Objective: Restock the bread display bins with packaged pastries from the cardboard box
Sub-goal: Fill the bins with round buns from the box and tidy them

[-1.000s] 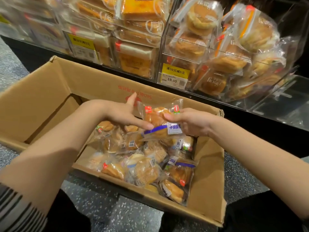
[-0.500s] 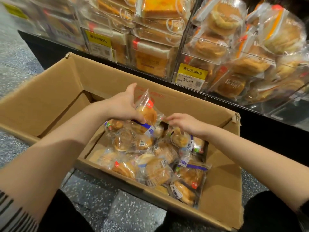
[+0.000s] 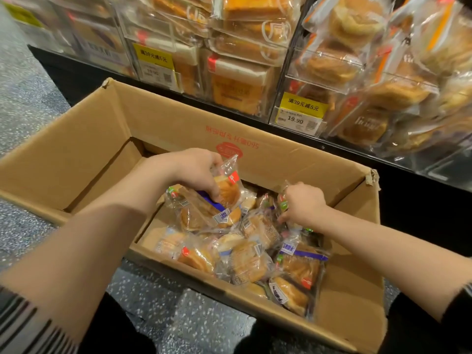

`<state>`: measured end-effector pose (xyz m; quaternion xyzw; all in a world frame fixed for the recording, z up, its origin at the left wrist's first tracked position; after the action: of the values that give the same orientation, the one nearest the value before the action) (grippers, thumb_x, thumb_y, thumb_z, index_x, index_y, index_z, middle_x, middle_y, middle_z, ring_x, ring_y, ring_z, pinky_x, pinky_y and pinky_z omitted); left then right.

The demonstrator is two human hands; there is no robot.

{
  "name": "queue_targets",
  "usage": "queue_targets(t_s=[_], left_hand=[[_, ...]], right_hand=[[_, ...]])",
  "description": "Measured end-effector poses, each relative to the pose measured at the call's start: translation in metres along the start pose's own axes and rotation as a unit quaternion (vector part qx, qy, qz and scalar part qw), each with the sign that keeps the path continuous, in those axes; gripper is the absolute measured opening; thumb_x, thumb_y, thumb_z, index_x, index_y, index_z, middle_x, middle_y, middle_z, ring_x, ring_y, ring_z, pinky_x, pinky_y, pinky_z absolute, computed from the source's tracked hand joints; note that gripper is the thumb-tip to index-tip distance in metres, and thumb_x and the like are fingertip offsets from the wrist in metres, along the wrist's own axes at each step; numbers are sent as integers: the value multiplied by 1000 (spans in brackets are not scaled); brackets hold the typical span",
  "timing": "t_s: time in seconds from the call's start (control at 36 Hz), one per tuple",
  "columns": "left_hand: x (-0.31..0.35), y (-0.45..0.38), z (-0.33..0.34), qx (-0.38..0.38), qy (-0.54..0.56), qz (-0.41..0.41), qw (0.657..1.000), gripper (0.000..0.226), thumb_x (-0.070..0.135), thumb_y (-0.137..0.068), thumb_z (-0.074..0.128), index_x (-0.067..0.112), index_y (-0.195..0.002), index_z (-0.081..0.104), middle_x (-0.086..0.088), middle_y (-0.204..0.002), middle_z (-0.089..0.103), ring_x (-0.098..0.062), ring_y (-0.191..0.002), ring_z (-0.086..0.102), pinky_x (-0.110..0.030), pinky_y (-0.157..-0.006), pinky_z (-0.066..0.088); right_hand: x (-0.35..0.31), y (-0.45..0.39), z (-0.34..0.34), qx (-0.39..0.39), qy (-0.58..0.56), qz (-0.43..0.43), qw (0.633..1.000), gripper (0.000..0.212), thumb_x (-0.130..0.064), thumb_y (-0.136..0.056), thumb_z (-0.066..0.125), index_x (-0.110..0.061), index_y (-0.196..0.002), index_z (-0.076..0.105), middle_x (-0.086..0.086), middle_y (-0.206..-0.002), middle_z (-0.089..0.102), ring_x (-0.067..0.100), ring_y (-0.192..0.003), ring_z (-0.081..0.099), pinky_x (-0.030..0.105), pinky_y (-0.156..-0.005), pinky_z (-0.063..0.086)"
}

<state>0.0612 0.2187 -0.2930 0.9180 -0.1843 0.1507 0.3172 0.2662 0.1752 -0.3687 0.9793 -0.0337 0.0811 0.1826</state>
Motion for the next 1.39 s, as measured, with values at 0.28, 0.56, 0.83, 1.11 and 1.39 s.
queue_targets(t_s=[0.28, 0.56, 0.83, 1.11, 1.39], left_hand=[[42, -12, -32, 129, 76, -3, 989, 48, 28, -80, 75, 10, -117, 51, -5, -107, 58, -24, -95, 55, -35, -76, 46], [92, -27, -19, 79, 282, -17, 956, 61, 43, -73, 66, 16, -124, 46, -5, -112, 59, -23, -98, 58, -32, -71, 45], [149, -3, -25, -26, 609, 135, 781, 24, 18, -77, 57, 4, -96, 62, -16, -84, 69, -27, -81, 64, -39, -81, 54], [249, 2, -11, -3, 723, 265, 638, 51, 15, -94, 39, 13, -57, 74, -3, -68, 72, -14, -61, 69, -27, -54, 56], [300, 1, -26, 88, 716, 297, 626, 62, 21, -83, 66, 1, -137, 45, -14, -117, 66, -23, -104, 67, -38, -89, 55]], right_hand=[[52, 3, -49, 21, -294, 91, 951, 50, -14, -63, 88, -13, -93, 48, 4, -96, 51, 21, -90, 50, 27, -57, 36], [118, 43, -80, 65, -590, 131, 794, 67, -3, -54, 90, -20, -98, 42, 16, -115, 58, 25, -92, 61, 25, -53, 51], [183, 97, -100, 89, -760, 35, 642, 82, 5, -47, 76, -17, -122, 52, 14, -120, 64, 29, -110, 62, 46, -96, 50], [219, 146, -123, 195, -749, 24, 632, 62, -34, -69, 82, -9, -121, 57, 11, -118, 67, 28, -110, 64, 61, -98, 44], [300, 190, -144, 433, -741, 80, 507, 24, -20, -83, 73, -23, -99, 55, 0, -107, 64, 14, -98, 67, 35, -82, 57]])
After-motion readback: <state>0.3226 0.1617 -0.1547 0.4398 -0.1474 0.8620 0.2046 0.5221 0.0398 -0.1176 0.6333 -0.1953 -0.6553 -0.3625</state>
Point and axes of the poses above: each hand's wrist, its own y-axis away from the middle knuckle, its own z-axis out of the palm, x = y × z, the point moved 6 cm from there along -y, towards the middle knuckle
